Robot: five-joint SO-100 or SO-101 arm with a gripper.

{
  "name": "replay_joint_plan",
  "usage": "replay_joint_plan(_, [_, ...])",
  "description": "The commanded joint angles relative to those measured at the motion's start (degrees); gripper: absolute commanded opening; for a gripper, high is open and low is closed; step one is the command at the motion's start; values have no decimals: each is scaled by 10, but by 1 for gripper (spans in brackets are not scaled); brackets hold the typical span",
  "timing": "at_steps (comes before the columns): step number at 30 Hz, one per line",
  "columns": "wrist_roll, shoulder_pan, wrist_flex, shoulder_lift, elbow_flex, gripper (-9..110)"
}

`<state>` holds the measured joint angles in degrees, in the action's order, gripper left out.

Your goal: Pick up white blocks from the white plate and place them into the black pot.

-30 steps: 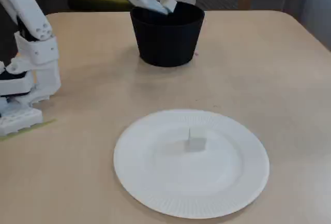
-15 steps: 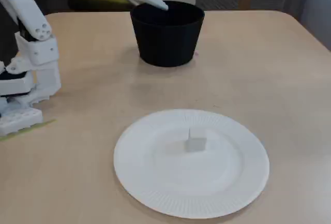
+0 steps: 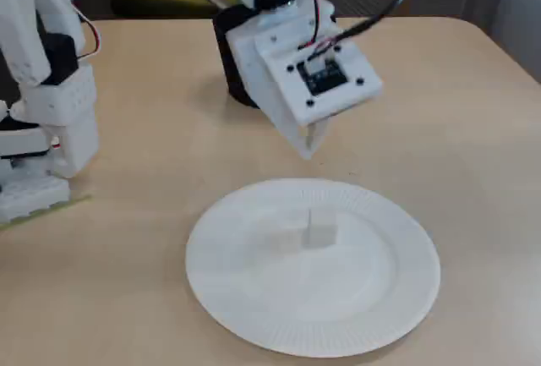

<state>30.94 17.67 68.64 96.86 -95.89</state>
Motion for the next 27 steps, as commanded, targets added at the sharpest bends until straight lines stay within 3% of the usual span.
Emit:
replay_joint_plan(1, [-5, 21, 7, -22, 37, -2])
replay_joint_plan(5, [-31, 29, 3, -57, 41, -2])
replay_joint_plan(9, [-43, 31, 1, -80, 42, 20])
replay_joint_plan(15, [-69, 38, -11, -101, 42, 32])
replay_joint_plan(27, [-97, 41, 32, -193, 107, 32])
